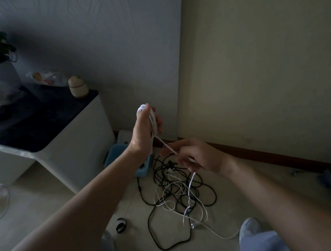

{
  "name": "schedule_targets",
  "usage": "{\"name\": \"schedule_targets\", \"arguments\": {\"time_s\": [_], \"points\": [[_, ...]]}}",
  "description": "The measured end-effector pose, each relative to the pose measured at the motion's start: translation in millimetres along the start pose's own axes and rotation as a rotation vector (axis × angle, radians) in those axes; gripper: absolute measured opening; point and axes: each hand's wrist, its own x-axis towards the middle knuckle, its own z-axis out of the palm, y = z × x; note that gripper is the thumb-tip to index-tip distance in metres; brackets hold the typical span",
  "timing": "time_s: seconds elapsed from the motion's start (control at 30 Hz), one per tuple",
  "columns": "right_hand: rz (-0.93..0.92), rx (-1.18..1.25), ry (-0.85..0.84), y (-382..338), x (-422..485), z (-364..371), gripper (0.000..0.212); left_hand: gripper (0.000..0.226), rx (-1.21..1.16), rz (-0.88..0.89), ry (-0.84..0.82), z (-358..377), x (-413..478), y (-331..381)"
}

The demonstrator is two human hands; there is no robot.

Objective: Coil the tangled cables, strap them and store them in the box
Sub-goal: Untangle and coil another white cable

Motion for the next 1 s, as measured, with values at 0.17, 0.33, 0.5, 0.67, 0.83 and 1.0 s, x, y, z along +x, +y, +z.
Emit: {"name": "schedule_targets", "arguments": {"time_s": [0.17, 0.33, 0.5, 0.67, 0.83, 1.0], "points": [[-0.104, 0.074, -0.112, -7, 0, -9, 0.051, 0.045, 0.026, -0.133, -0.081, 10, -12, -13], [-0.107, 0.200, -0.017, -11, 1, -27, 0.082, 0.077, 0.222, -0.121, -0.219, 22, -24, -21], [-0.074, 0.131, -0.014, -15, -1, -34, 0.061, 0.053, 0.571, 0.061, -0.309, 12, -24, -28], [-0.085, 0.192, 0.045, -15, -5, -45, 0.017, 0.060, 1.071, 0.359, -0.303, 0, -14, -25], [-0.132, 0.343, 0.177, -9, -7, -67, 0.025, 0.059, 1.401, 0.342, -0.245, -8, -12, -27], [-0.165, 0.396, 0.321, 1, -3, -74, 0.024, 0.052, 1.401, 0.281, -0.276, -11, -8, -25]]}}
